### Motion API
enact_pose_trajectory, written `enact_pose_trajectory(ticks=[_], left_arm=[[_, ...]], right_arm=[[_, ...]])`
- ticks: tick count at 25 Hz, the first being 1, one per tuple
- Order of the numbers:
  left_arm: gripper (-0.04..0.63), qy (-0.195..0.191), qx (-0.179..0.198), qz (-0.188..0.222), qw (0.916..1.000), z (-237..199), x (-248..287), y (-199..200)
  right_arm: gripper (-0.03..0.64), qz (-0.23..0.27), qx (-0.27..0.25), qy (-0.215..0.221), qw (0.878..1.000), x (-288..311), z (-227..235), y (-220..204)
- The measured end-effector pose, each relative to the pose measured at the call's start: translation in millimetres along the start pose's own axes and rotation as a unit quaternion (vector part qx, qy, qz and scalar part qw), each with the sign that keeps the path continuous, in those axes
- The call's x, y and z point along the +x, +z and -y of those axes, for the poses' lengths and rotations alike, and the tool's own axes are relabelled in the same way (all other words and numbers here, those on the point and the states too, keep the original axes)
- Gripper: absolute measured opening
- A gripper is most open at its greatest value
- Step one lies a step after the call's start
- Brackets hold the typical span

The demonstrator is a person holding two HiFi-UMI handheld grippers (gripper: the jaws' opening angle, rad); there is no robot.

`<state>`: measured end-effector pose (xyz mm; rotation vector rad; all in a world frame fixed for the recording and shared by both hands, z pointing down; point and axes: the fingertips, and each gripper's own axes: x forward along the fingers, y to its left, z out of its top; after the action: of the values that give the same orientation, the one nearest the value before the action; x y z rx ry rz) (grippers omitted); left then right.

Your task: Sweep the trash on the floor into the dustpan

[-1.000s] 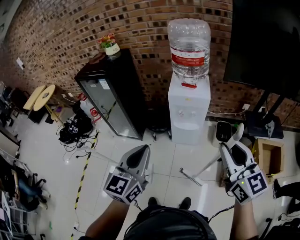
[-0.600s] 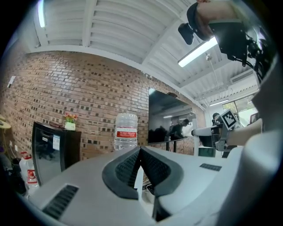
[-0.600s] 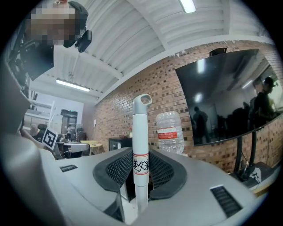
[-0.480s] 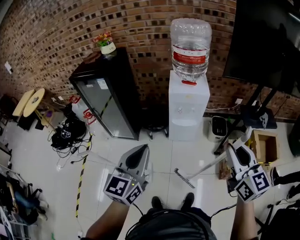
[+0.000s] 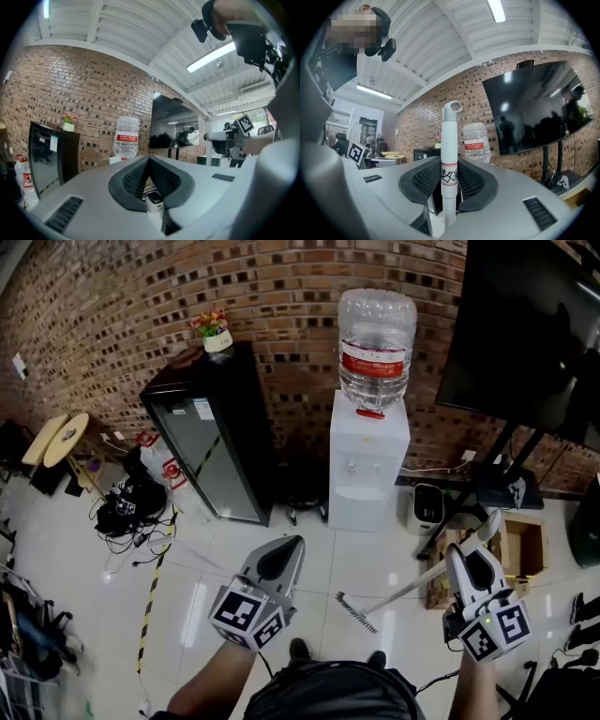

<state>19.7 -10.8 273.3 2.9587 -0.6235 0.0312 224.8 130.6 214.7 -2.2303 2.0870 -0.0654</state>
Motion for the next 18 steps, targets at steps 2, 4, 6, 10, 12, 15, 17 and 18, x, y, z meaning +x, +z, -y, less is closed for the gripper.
enact_pose_trajectory(ticks=[2, 4, 6, 10, 12, 15, 17, 18], left_arm=[[0.002, 0.007, -0.017, 0.001, 0.9998, 18.4, 4.5, 3.0], [0.002, 0.009, -0.016, 0.001, 0.9998, 39.0, 12.5, 6.4], [0.002, 0.008, -0.008, 0.000, 0.9999, 58.4, 22.3, 9.7], [0.002, 0.012, -0.007, 0.000, 0.9999, 80.1, 33.6, 10.7], [0.002, 0.015, -0.006, -0.004, 0.9999, 85.4, 38.4, 8.4], [0.002, 0.014, -0.006, -0.008, 0.9999, 94.7, 46.1, 5.9], [0.002, 0.010, -0.004, -0.011, 0.9999, 99.2, 48.9, 4.9], [0.002, 0.008, -0.002, -0.012, 0.9999, 100.0, 49.4, 4.2]], right_arm=[[0.109, -0.006, -0.005, 0.018, 1.000, -11.3, 3.1, 3.4], [0.110, -0.006, -0.012, 0.035, 0.999, -22.1, 10.6, 9.3], [0.110, -0.003, -0.016, 0.039, 0.999, -31.8, 23.8, 14.9], [0.109, -0.008, -0.030, 0.046, 0.998, -44.0, 40.6, 17.0], [0.109, -0.011, -0.036, 0.050, 0.998, -46.6, 46.7, 15.4], [0.109, -0.014, -0.038, 0.044, 0.998, -52.5, 61.5, 13.1], [0.109, -0.014, -0.039, 0.041, 0.998, -56.4, 68.5, 12.8], [0.109, -0.014, -0.039, 0.040, 0.998, -57.9, 70.4, 12.7]])
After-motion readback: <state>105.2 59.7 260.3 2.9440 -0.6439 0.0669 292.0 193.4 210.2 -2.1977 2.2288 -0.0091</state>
